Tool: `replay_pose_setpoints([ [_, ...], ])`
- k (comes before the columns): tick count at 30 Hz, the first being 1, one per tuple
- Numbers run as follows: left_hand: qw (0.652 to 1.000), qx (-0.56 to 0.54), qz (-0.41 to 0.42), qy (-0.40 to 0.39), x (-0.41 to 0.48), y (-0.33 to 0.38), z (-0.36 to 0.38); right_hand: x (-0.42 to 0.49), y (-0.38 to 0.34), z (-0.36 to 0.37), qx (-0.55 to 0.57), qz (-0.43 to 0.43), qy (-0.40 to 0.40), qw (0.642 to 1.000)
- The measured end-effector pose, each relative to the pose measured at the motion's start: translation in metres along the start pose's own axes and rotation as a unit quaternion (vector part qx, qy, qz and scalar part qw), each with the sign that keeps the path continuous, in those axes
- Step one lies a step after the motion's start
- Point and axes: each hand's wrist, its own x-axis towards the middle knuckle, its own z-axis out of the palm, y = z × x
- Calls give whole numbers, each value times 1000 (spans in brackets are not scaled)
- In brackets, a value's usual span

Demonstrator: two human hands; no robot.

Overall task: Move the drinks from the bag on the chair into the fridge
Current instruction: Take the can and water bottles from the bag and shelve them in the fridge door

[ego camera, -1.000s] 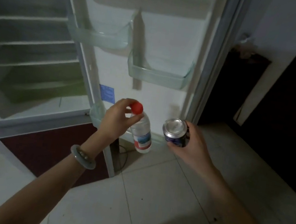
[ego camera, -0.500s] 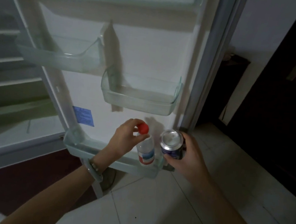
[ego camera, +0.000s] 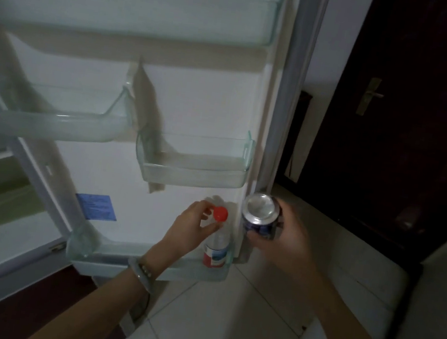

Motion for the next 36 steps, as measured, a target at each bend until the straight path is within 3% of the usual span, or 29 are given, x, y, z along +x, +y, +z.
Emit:
replay_pose_setpoints([
  [4, 1000, 18, 4, -10, -9, -3, 0, 5, -33, -28, -23, 2, 35, 999],
  [11, 1000, 20, 6, -16, -26, -11, -16, 42, -130, -50, -30, -103, 100, 989],
  [16, 995, 70, 62, 29, -40, -23, -32, 85, -160, -13, 7, -123, 62, 990],
  [24, 980, 159, 106, 60, -50, -37, -68, 118, -150, 51, -44, -85, -1, 995],
  [29, 974, 183, 116, 70, -46, -32, -84, 122, -158, 55, -35, -48, 1, 998],
  [36, 972, 189, 120, 73, -51, -31, -89, 117, -149, 57, -126, -46, -42, 990],
])
